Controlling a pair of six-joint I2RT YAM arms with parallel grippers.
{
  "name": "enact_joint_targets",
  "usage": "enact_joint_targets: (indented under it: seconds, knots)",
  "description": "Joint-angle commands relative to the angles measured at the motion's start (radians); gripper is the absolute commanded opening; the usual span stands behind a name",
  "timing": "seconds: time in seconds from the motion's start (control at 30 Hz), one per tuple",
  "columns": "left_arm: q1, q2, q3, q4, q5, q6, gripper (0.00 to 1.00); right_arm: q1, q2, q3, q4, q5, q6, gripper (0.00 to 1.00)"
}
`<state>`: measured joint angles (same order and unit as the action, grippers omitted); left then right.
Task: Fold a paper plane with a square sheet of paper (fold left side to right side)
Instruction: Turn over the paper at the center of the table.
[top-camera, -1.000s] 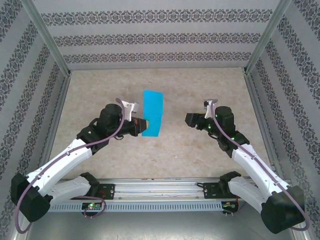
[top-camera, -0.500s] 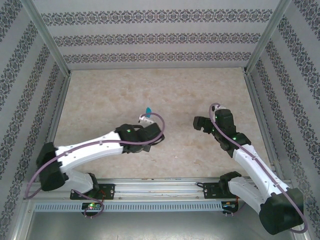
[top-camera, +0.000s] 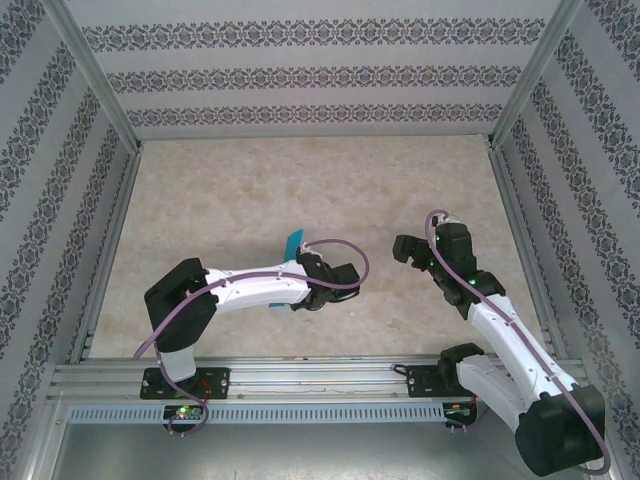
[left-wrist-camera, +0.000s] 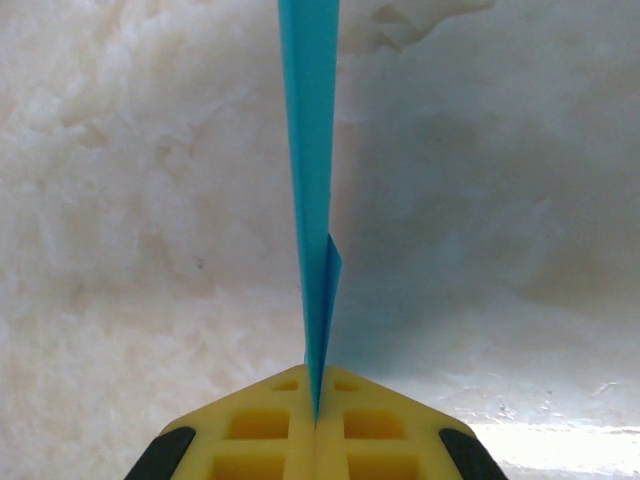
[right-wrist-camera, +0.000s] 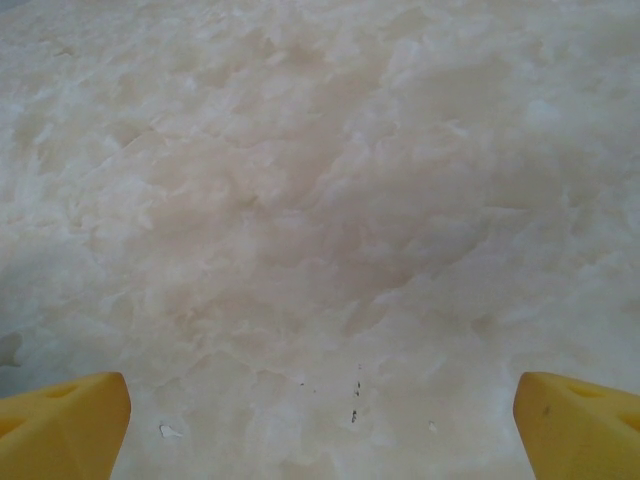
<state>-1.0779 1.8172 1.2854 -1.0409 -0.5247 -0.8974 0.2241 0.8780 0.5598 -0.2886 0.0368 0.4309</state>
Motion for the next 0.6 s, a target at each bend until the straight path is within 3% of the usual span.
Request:
enact_joint_targets:
  seconds: [0.0, 0.1, 0.37, 0.57]
  knots:
    - [0.01, 0.025, 0.024, 0.061, 0.071, -0.034, 0.0, -0.014, -0.014, -0.012, -0.006, -0.013, 0.014, 0.98]
    - [0.019, 0.047, 0.046, 0.086, 0.113, -0.036, 0.02, -0.019, -0.014, -0.013, -0.007, -0.025, 0.014, 0.98]
    - [0.055, 0.047, 0.032, 0.25, 0.26, -0.035, 0.2, -0.033, -0.006, -0.023, -0.008, -0.07, 0.015, 0.98]
    - [0.097, 0.03, 0.021, 0.431, 0.43, 0.008, 0.38, -0.115, 0.059, -0.01, -0.022, -0.244, 0.03, 0.98]
